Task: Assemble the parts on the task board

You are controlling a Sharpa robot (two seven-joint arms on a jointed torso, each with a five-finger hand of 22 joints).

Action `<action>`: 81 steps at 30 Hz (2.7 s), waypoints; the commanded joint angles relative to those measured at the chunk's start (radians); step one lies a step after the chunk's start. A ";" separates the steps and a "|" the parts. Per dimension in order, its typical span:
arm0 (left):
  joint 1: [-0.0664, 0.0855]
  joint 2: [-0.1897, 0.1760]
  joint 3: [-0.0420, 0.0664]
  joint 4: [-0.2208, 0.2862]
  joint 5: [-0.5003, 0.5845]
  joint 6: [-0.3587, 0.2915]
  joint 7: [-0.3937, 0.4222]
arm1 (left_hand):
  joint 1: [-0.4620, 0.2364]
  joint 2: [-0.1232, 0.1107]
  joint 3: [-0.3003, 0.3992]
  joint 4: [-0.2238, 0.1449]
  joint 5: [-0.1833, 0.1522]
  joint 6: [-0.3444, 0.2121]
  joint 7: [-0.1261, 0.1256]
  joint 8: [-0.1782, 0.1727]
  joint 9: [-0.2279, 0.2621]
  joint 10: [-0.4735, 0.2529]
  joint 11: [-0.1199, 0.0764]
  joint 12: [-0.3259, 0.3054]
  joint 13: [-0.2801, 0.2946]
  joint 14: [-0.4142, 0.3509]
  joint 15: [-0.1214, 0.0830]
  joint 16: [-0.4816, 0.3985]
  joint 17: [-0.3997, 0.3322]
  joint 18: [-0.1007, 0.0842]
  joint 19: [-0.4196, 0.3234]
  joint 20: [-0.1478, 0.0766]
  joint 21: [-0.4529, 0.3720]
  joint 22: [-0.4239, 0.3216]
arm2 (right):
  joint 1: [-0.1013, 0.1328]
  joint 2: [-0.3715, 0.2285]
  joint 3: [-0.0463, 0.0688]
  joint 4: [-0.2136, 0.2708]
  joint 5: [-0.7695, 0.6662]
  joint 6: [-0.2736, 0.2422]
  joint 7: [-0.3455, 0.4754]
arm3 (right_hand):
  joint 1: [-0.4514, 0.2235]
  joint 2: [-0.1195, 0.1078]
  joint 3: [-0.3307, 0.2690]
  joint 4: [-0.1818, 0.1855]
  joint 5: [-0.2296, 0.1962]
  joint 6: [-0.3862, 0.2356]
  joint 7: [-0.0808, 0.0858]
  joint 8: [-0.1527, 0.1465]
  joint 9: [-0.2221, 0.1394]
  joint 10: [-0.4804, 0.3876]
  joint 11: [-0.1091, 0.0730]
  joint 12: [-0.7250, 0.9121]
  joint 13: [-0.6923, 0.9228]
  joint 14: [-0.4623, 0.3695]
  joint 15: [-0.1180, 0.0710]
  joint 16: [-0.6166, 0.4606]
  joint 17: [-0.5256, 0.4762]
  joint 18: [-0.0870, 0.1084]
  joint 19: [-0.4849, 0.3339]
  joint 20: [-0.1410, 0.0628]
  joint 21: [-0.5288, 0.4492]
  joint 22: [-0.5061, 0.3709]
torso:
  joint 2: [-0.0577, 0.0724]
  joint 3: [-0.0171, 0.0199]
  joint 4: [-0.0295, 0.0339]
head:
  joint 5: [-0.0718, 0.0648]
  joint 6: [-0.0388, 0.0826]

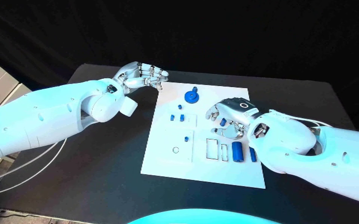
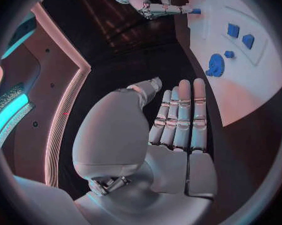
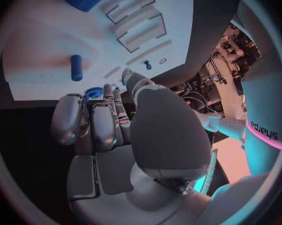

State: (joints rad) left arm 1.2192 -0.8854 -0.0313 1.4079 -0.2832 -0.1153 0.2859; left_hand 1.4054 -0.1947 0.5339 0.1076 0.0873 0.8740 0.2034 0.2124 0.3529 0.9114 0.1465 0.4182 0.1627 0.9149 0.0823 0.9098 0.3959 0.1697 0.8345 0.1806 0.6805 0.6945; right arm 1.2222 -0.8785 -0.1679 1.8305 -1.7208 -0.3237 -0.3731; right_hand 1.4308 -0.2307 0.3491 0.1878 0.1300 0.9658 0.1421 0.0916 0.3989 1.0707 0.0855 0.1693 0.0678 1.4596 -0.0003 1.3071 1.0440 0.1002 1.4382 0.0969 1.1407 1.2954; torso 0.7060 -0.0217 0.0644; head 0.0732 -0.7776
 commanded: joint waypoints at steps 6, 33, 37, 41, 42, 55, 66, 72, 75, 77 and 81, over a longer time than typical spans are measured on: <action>-0.002 -0.002 0.001 0.004 -0.002 0.004 0.015 | 0.008 0.003 -0.007 0.001 -0.004 -0.009 -0.001 -0.001 -0.001 -0.009 0.001 0.005 -0.001 0.003 0.002 -0.007 -0.001 0.011 0.007 0.003 -0.004 -0.001 | 0.012 -0.042 0.002 -0.066 0.174 -0.022 0.156 | 0.011 -0.018 -0.019 0.015 0.012 -0.001 0.005 -0.004 -0.009 -0.023 0.005 -0.003 -0.002 0.022 0.004 0.012 0.008 -0.015 0.000 0.003 -0.008 -0.001 | 0.001 0.0017 0.0006 | -0.029 0.024; -0.006 -0.006 0.000 0.003 -0.002 0.008 0.012 | 0.008 0.003 -0.007 0.001 -0.004 -0.009 -0.001 -0.001 -0.001 -0.009 0.001 0.005 -0.001 0.003 0.002 -0.007 -0.001 0.011 0.007 0.003 -0.004 -0.001 | -0.009 0.015 0.001 -0.154 0.074 0.057 0.118 | 0.124 0.039 -0.117 0.097 0.033 0.040 0.000 0.007 -0.031 -0.032 0.003 0.063 0.002 0.019 0.004 0.043 0.024 -0.020 0.009 0.005 0.026 0.036 | 0.002 -0.0003 0.0014 | -0.035 0.020; -0.006 -0.006 0.000 0.002 -0.002 0.008 0.013 | 0.008 0.003 -0.007 0.001 -0.004 -0.009 -0.001 -0.001 -0.001 -0.009 0.001 0.005 -0.001 0.003 0.002 -0.007 -0.001 0.011 0.007 0.003 -0.004 -0.001 | -0.009 0.014 0.001 -0.153 0.070 0.046 0.118 | 0.125 0.039 -0.112 0.097 0.033 0.042 -0.001 0.007 -0.032 -0.033 0.003 0.062 0.001 0.018 0.003 0.041 0.018 -0.018 0.005 0.005 0.017 0.031 | 0.002 0.0003 0.0022 | -0.036 0.020; -0.006 -0.006 0.000 0.002 -0.002 0.008 0.013 | 0.008 0.003 -0.007 0.001 -0.004 -0.009 -0.001 -0.001 -0.001 -0.009 0.001 0.005 -0.001 0.003 0.002 -0.007 -0.001 0.011 0.007 0.003 -0.004 -0.001 | -0.009 0.013 0.001 -0.152 0.069 0.035 0.119 | 0.127 0.038 -0.104 0.096 0.034 0.044 -0.001 0.007 -0.033 -0.037 0.004 0.058 -0.001 0.017 0.004 0.039 0.015 -0.018 0.005 0.005 0.015 0.031 | 0.002 0.0004 0.0020 | -0.038 0.022; -0.006 -0.006 0.000 0.002 -0.002 0.008 0.013 | 0.008 0.003 -0.007 0.001 -0.004 -0.009 -0.001 -0.001 -0.001 -0.009 0.001 0.005 -0.001 0.003 0.002 -0.007 -0.001 0.011 0.007 0.003 -0.004 -0.001 | -0.009 0.013 0.001 -0.151 0.068 0.032 0.119 | 0.127 0.038 -0.104 0.096 0.034 0.044 -0.001 0.007 -0.033 -0.037 0.004 0.058 -0.001 0.017 0.004 0.039 0.015 -0.018 0.005 0.005 0.015 0.031 | 0.002 0.0004 0.0018 | -0.039 0.022; -0.006 -0.005 0.000 0.001 -0.002 0.009 0.013 | 0.008 0.003 -0.007 0.001 -0.004 -0.009 -0.001 -0.001 -0.001 -0.009 0.001 0.005 -0.001 0.003 0.002 -0.007 -0.001 0.011 0.007 0.003 -0.004 -0.001 | -0.009 0.007 0.001 -0.154 0.065 0.032 0.111 | 0.131 0.038 -0.030 0.097 0.014 0.073 0.001 0.015 -0.037 -0.012 0.004 0.055 -0.002 0.018 0.003 0.047 0.024 -0.022 0.010 0.004 0.034 0.046 | 0.002 -0.0004 0.0026 | -0.042 0.021; -0.006 -0.006 0.000 0.000 -0.002 0.009 0.012 | 0.008 0.003 -0.007 0.001 -0.004 -0.009 -0.001 -0.001 -0.001 -0.009 0.001 0.005 -0.001 0.003 0.002 -0.007 -0.001 0.011 0.007 0.003 -0.004 -0.001 | -0.009 0.006 0.001 -0.148 0.062 0.028 0.112 | 0.122 0.026 0.015 0.096 0.006 0.085 0.003 0.018 -0.039 -0.001 0.003 0.048 -0.002 0.018 0.003 0.050 0.024 -0.023 0.011 0.004 0.039 0.052 | 0.002 -0.0005 0.0023 | -0.042 0.021; -0.006 -0.006 0.000 -0.001 -0.002 0.010 0.012 | 0.008 0.003 -0.007 0.001 -0.004 -0.009 -0.001 -0.001 -0.001 -0.009 0.001 0.005 -0.001 0.003 0.002 -0.007 -0.001 0.011 0.007 0.003 -0.004 -0.001 | -0.010 0.005 0.001 -0.150 0.062 0.029 0.111 | 0.107 0.024 0.056 0.095 0.009 0.099 0.000 0.025 -0.038 0.026 -0.001 0.050 0.000 0.018 0.000 0.052 0.024 -0.024 0.013 0.002 0.045 0.058 | 0.001 -0.0005 0.0025 | -0.042 0.020; -0.006 -0.006 0.000 -0.001 -0.002 0.009 0.012 | 0.008 0.003 -0.007 0.001 -0.004 -0.009 -0.001 -0.001 -0.001 -0.009 0.001 0.005 -0.001 0.003 0.002 -0.007 -0.001 0.011 0.007 0.003 -0.004 -0.001 | -0.010 0.004 0.001 -0.149 0.062 0.028 0.111 | 0.106 0.023 0.073 0.091 0.012 0.102 -0.002 0.026 -0.037 0.039 -0.004 0.050 0.001 0.019 -0.002 0.054 0.026 -0.024 0.014 0.001 0.048 0.060 | 0.002 -0.0004 0.0020 | -0.041 0.020; -0.006 -0.006 0.000 -0.001 -0.002 0.009 0.012 | 0.008 0.003 -0.007 0.001 -0.004 -0.009 -0.001 -0.001 -0.001 -0.009 0.001 0.005 -0.001 0.003 0.002 -0.007 -0.001 0.011 0.007 0.003 -0.004 -0.001 | -0.010 0.004 0.001 -0.149 0.062 0.026 0.111 | 0.106 0.026 0.094 0.084 0.014 0.112 -0.004 0.033 -0.034 0.059 -0.008 0.052 0.003 0.019 -0.005 0.055 0.028 -0.025 0.016 -0.002 0.054 0.065 | 0.002 -0.0001 0.0018 | -0.041 0.019; -0.006 -0.006 0.000 -0.001 -0.002 0.010 0.012 | 0.008 0.003 -0.010 0.003 -0.004 -0.009 -0.001 -0.001 -0.001 -0.010 0.001 0.008 -0.002 0.003 0.002 -0.007 -0.002 0.012 0.008 0.003 -0.007 -0.003 | -0.010 0.001 0.001 -0.145 0.059 0.021 0.110 | 0.114 0.038 0.147 0.053 -0.018 0.136 -0.012 0.050 -0.021 0.113 -0.022 0.058 0.011 0.021 -0.017 0.059 0.033 -0.028 0.021 -0.012 0.071 0.078 | 0.001 0.0002 0.0018 | -0.041 0.019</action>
State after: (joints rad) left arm 1.2130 -0.8923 -0.0316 1.4056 -0.2835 -0.1147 0.2881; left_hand 1.4054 -0.1947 0.5283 0.1132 0.0873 0.8740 0.2034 0.2124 0.3530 0.9078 0.1502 0.4238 0.1620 0.9149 0.0823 0.9059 0.3952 0.1696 0.8383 0.1843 0.6765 0.6925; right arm 1.2138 -0.8761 -0.1661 1.6819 -1.6475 -0.3007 -0.2632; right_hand 1.5396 -0.2083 0.4896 0.2435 0.1142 1.0976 0.1280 0.1405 0.3777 1.1464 0.0930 0.2176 0.0685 1.4665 -0.0114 1.3603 1.0771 0.0915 1.4557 0.0859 1.2108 1.3075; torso 0.7075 -0.0220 0.0664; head 0.0320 -0.7582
